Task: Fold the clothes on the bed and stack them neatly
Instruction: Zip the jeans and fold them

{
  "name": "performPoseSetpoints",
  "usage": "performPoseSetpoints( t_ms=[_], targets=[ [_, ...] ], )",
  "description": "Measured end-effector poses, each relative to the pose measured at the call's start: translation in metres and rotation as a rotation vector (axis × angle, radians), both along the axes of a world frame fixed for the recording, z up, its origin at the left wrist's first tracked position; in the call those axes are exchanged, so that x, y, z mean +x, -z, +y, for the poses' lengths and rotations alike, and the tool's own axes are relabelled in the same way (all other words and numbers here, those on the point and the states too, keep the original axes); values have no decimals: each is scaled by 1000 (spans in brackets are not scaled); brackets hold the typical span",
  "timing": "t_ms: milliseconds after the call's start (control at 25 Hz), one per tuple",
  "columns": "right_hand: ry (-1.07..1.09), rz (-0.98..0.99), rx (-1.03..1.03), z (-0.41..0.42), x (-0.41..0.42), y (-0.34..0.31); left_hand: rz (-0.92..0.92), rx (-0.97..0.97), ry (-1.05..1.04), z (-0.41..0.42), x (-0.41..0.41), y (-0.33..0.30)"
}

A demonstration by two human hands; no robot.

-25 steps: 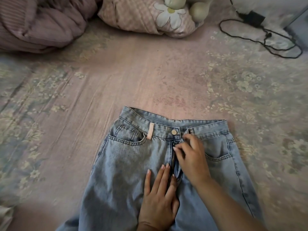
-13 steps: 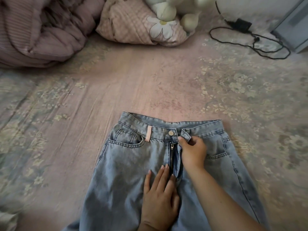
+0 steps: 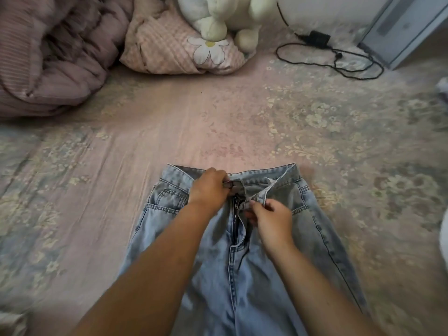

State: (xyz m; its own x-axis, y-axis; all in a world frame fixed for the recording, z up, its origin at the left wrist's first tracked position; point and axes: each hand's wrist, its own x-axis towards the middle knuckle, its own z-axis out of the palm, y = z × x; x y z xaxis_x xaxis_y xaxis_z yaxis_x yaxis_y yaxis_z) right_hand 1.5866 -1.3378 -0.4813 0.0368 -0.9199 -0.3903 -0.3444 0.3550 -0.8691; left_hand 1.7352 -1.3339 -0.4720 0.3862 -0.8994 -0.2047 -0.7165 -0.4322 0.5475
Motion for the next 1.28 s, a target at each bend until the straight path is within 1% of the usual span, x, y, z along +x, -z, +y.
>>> performPoseSetpoints(
  t_ms=[80,160,280,360,440,560,680,800,1000,1120,1280],
  targets=[
    [-16,-78,-38,20,-16,-27,319,-53,-197,24,-19,-24],
    [-50,-130,-73,46,-36,-55,541,-86,-317,57,-43,-49],
    [-48,-153,-81,90,-64,-88,752,-129,-435,108,-81,-79],
    [-42,-139,-62,119,-83,-106,839,-133,-522,141,-108,-98],
    [-70,-154,-19,146,-102,-123,863,-119,-555,172,-132,-116],
    [-144,-202,47,170,-127,-143,895,-96,-532,203,-152,-136],
    [-161,-185,28,183,-141,-160,863,-70,-517,219,-160,-151],
    [-192,-219,23,196,-150,-175,842,-66,-531,233,-167,-161],
    [-241,-155,-90,215,-149,-185,824,-121,-555,249,-175,-171],
    [-187,-307,89,217,-151,-184,882,-121,-597,252,-177,-171],
    [-126,-407,340,201,-159,-182,929,-77,-510,254,-172,-167]
  ],
)
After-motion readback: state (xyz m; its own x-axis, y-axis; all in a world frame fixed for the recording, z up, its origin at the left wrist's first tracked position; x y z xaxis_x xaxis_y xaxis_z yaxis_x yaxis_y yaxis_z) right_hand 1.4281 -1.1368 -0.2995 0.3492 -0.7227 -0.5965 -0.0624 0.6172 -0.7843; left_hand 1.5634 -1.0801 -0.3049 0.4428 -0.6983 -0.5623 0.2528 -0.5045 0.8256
